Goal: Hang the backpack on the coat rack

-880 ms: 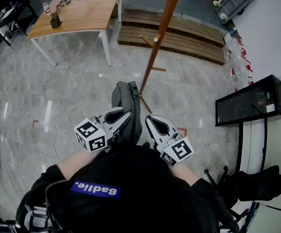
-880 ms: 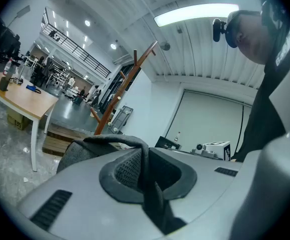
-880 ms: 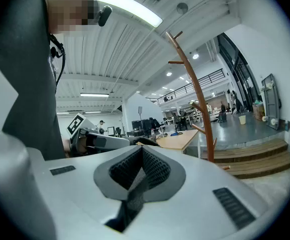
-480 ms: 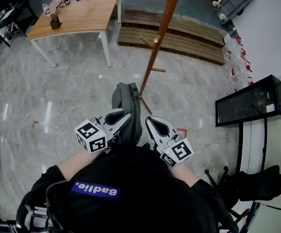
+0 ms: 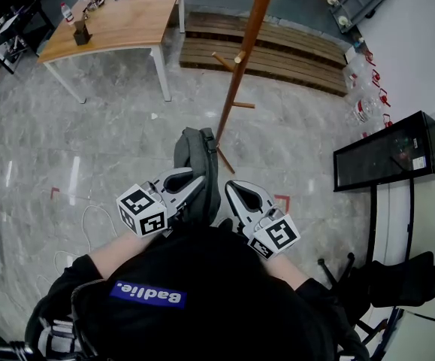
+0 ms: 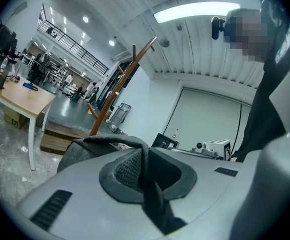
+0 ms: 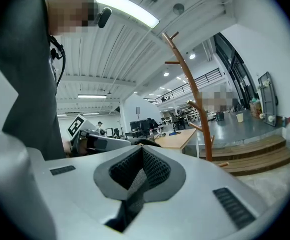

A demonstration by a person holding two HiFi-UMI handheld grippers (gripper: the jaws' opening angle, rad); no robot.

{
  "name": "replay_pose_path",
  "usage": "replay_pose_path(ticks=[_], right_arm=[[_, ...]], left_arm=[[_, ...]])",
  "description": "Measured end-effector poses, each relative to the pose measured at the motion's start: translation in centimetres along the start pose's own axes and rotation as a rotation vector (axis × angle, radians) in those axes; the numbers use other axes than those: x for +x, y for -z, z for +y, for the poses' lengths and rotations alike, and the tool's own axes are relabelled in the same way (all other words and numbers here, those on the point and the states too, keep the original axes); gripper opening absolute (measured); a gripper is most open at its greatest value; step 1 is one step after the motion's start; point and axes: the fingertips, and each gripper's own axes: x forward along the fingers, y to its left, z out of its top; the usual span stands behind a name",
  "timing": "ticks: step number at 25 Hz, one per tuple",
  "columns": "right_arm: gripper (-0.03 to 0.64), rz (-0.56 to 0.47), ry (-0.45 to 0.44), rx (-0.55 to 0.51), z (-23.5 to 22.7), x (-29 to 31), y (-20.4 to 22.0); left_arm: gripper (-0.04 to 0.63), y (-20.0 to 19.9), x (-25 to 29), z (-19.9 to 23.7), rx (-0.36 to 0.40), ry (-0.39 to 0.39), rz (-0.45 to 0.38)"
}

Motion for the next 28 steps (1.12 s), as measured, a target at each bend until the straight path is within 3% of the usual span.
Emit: replay_pose_path(ticks=[13,22,28], right_arm=[[0.008,-0.008,0.034,0.034,-3.4,-2.8,0.2],[0.008,-0.031,0.036,0.052,-7.6,-5.7,-0.4],[0.008,-0.02,0.066,0.067,-9.6,-5.7,-0.4]], left_arm=[[0.051,1.2,4.7,-1.1,0.01,0.036,0.05],[0.051,0.8,9.4,-1.5,0.043,0.019,0.047],[0.051,0.6,11.9,-0.5,0.047,0.07,0.069]])
